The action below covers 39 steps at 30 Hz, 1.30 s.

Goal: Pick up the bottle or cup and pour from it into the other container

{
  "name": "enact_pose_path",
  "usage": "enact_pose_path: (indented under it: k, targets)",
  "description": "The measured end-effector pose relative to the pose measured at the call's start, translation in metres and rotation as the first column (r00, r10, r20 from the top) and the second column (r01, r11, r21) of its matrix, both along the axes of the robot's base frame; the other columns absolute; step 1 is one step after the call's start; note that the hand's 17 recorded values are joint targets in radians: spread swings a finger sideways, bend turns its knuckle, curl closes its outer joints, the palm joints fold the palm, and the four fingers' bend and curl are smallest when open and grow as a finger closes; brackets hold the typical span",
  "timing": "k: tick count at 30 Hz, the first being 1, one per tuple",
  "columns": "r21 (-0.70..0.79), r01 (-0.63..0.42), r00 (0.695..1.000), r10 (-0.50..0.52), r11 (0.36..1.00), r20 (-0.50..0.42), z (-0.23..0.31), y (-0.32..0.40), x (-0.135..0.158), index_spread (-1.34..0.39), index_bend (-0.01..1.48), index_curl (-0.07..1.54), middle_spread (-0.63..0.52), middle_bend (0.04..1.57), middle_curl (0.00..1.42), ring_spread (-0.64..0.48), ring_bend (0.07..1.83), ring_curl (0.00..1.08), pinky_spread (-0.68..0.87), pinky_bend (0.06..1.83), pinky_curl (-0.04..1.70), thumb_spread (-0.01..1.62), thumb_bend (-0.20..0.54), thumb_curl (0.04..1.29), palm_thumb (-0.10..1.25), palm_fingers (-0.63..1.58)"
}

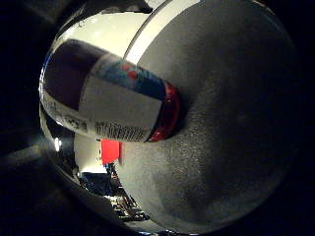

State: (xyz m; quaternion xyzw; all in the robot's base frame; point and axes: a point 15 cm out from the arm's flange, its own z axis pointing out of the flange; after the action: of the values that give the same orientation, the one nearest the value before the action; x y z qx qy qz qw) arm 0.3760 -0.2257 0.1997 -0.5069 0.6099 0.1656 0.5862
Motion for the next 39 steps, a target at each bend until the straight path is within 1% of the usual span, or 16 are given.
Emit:
enact_pose_path:
  k: [1, 2, 4, 6, 7, 8, 9, 10, 12, 18, 22, 26, 28, 32, 35, 39]
  targets:
    - [-0.005, -0.01, 1.0, 0.01, 1.0, -0.004, 0.0, 0.002, -0.001, -0.23, 0.2, 0.33, -0.07, 0.51, 0.42, -0.06, 0.92, 0.27, 0.19, 0.9, -0.02, 1.03, -0.017, 0.4, 0.72, 0.76]
    - [-0.011, -0.017, 1.0, 0.017, 1.0, -0.006, 0.0, 0.003, -0.001, -0.24, 0.19, 0.34, -0.09, 0.55, 0.44, -0.09, 0.98, 0.3, 0.07, 0.99, 0.0, 1.03, -0.014, 0.41, 0.74, 0.95]
    - [-0.016, -0.033, 0.999, 0.033, 0.999, -0.011, 0.0, 0.007, 0.0, -0.27, 0.2, 0.38, -0.11, 0.61, 0.48, -0.13, 1.0, 0.33, -0.16, 1.13, 0.04, 1.01, -0.017, 0.42, 0.77, 1.12]
    - [-0.02, -0.044, 0.999, 0.043, 0.999, -0.015, 0.002, 0.011, 0.001, -0.3, 0.3, 0.44, -0.13, 0.72, 0.53, -0.14, 1.06, 0.37, -0.29, 1.17, 0.09, 0.99, -0.017, 0.44, 0.8, 1.26]
    - [-0.021, -0.047, 0.999, 0.046, 0.999, -0.016, 0.003, 0.012, 0.001, -0.31, 0.38, 0.48, -0.13, 0.81, 0.56, -0.15, 1.09, 0.39, -0.33, 1.2, 0.12, 0.97, -0.019, 0.45, 0.82, 1.32]
    - [-0.018, -0.048, 0.999, 0.048, 0.999, -0.016, 0.003, 0.013, 0.002, -0.31, 0.43, 0.51, -0.13, 0.85, 0.58, -0.15, 1.11, 0.4, -0.34, 1.22, 0.14, 0.96, -0.019, 0.46, 0.83, 1.33]
    - [-0.014, -0.049, 0.999, 0.048, 0.999, -0.02, 0.003, 0.013, 0.002, -0.31, 0.54, 0.56, -0.13, 0.91, 0.6, -0.16, 1.13, 0.42, -0.34, 1.26, 0.17, 0.95, -0.018, 0.47, 0.85, 1.35]
    - [-0.007, -0.05, 0.998, 0.05, 0.999, -0.027, 0.004, 0.014, 0.002, -0.3, 0.61, 0.6, -0.12, 0.95, 0.61, -0.17, 1.16, 0.44, -0.33, 1.29, 0.2, 0.94, -0.017, 0.48, 0.86, 1.38]
    - [-0.003, -0.05, 0.998, 0.05, 0.999, -0.033, 0.005, 0.015, 0.002, -0.28, 0.74, 0.67, -0.11, 1.05, 0.64, -0.16, 1.26, 0.48, -0.3, 1.36, 0.27, 0.91, -0.019, 0.5, 0.88, 1.34]
    - [0.001, -0.061, 0.997, 0.061, 0.998, -0.049, 0.011, 0.021, 0.006, -0.24, 1.0, 0.77, -0.1, 1.24, 0.68, -0.16, 1.38, 0.55, -0.22, 1.48, 0.4, 0.84, -0.009, 0.57, 1.01, 1.24]
    - [-0.02, -0.06, 0.997, 0.059, 0.998, -0.042, 0.023, 0.021, 0.007, -0.22, 1.07, 0.8, -0.1, 1.3, 0.69, -0.16, 1.44, 0.58, -0.2, 1.52, 0.46, 0.77, -0.005, 0.65, 1.1, 1.2]
    - [-0.076, -0.063, 0.998, 0.062, 0.995, -0.017, 0.044, 0.022, 0.009, -0.2, 1.11, 0.81, -0.1, 1.33, 0.69, -0.16, 1.45, 0.59, -0.18, 1.51, 0.51, 0.66, -0.011, 0.73, 1.13, 1.17]
    - [-0.105, -0.109, 0.994, 0.108, 0.988, -0.019, 0.05, 0.037, 0.013, -0.2, 1.12, 0.82, -0.1, 1.34, 0.69, -0.16, 1.46, 0.59, -0.18, 1.5, 0.53, 0.61, -0.013, 0.77, 1.14, 1.17]
    - [-0.203, -0.231, 0.973, 0.228, 0.952, -0.039, 0.072, 0.076, 0.022, -0.19, 1.13, 0.82, -0.09, 1.35, 0.69, -0.16, 1.46, 0.6, -0.18, 1.48, 0.56, 0.54, -0.015, 0.82, 1.14, 1.16]
    - [-0.3, -0.276, 0.961, 0.263, 0.913, -0.084, 0.087, 0.088, 0.018, -0.19, 1.14, 0.82, -0.09, 1.36, 0.68, -0.16, 1.46, 0.6, -0.18, 1.46, 0.59, 0.5, -0.012, 0.86, 1.14, 1.16]
    - [-0.423, -0.292, 0.956, 0.271, 0.858, -0.111, 0.115, 0.101, 0.015, -0.19, 1.15, 0.82, -0.09, 1.36, 0.68, -0.16, 1.46, 0.6, -0.18, 1.43, 0.63, 0.46, -0.016, 0.89, 1.14, 1.16]
